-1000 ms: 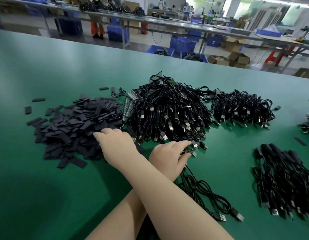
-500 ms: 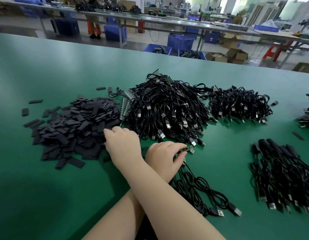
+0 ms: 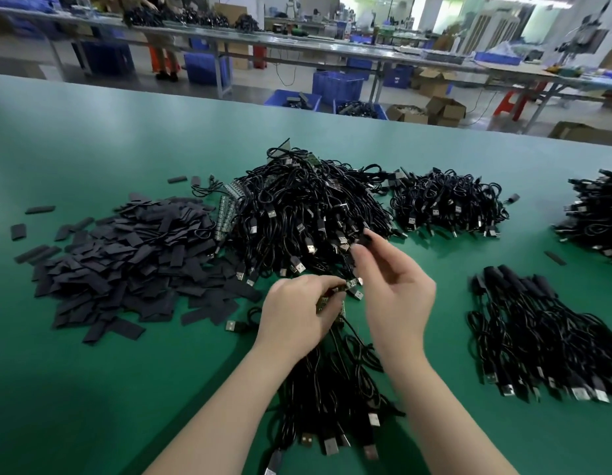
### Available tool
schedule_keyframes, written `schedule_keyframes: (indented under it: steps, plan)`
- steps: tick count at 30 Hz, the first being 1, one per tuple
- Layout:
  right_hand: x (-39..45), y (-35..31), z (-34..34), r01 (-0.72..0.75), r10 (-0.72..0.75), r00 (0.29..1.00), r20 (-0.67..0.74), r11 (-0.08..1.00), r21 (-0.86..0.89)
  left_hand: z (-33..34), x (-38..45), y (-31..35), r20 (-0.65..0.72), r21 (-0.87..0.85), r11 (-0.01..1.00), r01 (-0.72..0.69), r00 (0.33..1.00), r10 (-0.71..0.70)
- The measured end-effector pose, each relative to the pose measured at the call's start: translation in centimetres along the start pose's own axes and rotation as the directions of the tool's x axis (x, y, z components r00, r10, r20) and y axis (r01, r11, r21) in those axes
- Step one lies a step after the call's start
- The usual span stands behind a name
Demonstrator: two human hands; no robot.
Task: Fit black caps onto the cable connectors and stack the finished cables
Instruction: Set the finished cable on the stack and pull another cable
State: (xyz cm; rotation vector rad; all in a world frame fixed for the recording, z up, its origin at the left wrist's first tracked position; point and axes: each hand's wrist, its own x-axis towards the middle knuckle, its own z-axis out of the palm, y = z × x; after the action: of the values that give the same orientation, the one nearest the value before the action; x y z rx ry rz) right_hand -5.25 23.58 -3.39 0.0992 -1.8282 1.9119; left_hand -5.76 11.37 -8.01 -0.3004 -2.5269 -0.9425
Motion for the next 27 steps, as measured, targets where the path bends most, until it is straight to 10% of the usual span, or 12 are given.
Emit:
schedule_keyframes:
  steps: [7, 27]
  plan:
    - [-0.3, 2.8, -4.3, -0.252, 0.260, 0.958, -0.122, 0.965, 0.075, -0.1, -0.1, 0.3, -0.011, -0.054, 0.998, 0.007, 1.000, -0.007]
    - [-1.2, 3.2, -3.8, -0.259, 0.267, 0.964, -0.001, 0.934, 0.247, -0.1, -0.3, 1.2, 0.015, -0.040, 0.998, -0.041, 0.999, 0.042]
